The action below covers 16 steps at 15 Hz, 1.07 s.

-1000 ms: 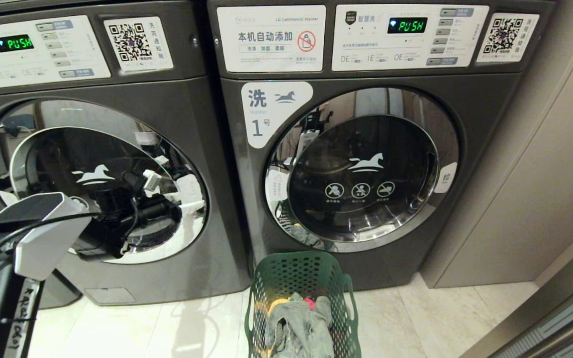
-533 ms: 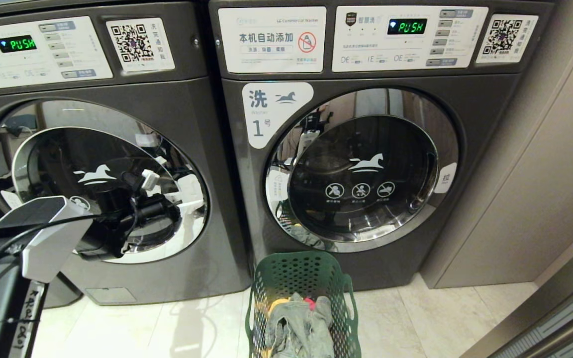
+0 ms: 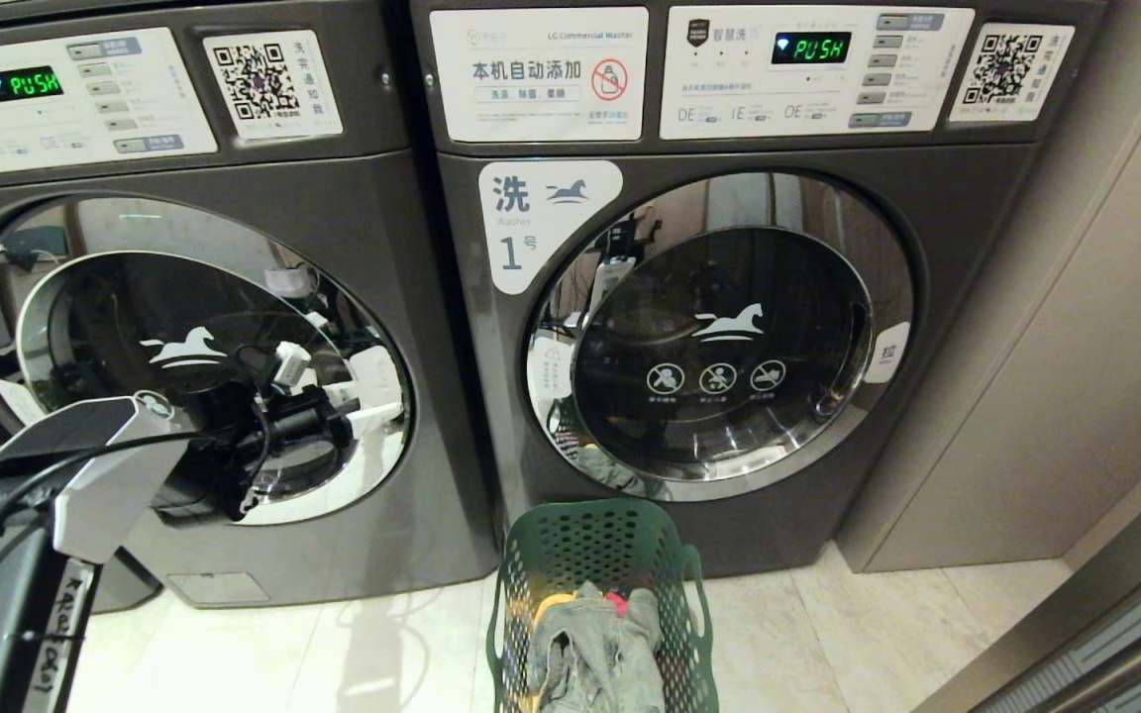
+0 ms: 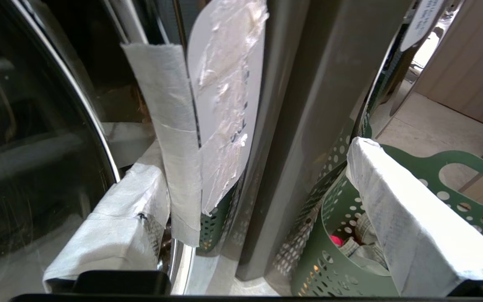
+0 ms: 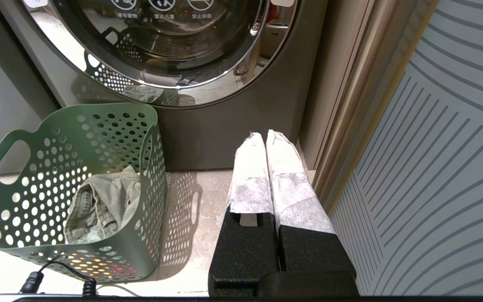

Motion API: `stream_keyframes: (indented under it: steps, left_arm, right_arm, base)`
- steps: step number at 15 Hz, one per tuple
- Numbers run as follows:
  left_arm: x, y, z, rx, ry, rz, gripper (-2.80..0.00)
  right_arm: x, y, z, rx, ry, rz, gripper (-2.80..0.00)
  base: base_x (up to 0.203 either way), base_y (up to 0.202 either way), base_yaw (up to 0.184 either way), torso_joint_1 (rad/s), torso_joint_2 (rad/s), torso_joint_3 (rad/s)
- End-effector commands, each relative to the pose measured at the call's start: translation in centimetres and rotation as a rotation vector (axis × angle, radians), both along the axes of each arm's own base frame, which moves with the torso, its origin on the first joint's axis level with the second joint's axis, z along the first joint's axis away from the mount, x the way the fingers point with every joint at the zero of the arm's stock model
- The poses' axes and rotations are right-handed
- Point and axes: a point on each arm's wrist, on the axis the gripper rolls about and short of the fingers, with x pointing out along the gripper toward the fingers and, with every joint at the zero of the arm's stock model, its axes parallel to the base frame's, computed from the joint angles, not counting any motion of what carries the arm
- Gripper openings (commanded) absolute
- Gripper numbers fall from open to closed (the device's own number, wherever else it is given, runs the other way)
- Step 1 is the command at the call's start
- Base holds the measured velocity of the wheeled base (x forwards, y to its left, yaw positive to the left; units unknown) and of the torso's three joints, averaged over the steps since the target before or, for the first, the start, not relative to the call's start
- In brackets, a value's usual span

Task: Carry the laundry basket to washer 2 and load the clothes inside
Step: Open the lid of the washing machine

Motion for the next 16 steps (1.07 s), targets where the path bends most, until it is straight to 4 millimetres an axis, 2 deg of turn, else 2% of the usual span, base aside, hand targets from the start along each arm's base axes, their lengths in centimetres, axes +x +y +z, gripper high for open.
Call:
stream_keyframes:
  steps: [1,9,16]
  left_arm:
    - [-0.5,0.0,-0.2,0.005,-0.016,-0.051,0.00]
    - [-1.7,0.7,-0.8,0.013,-0.021,-0.148,0.00]
    - [-1.7,0.1,-1.2,0.017,-0.036,-0.149,0.00]
  right_arm:
    - [0.0,0.0,0.0,-0.001,0.001,0.001,-2.80]
    - [0.0,0.0,0.0,-0.001,0.001,0.001,-2.80]
    - [0.0,0.0,0.0,-0.001,0.001,0.001,-2.80]
  base:
    - [0.000,0.000,0.000,0.000,0.00,0.000]
    - [0.000,0.000,0.000,0.000,0.00,0.000]
    - [0.000,0.000,0.000,0.000,0.00,0.000]
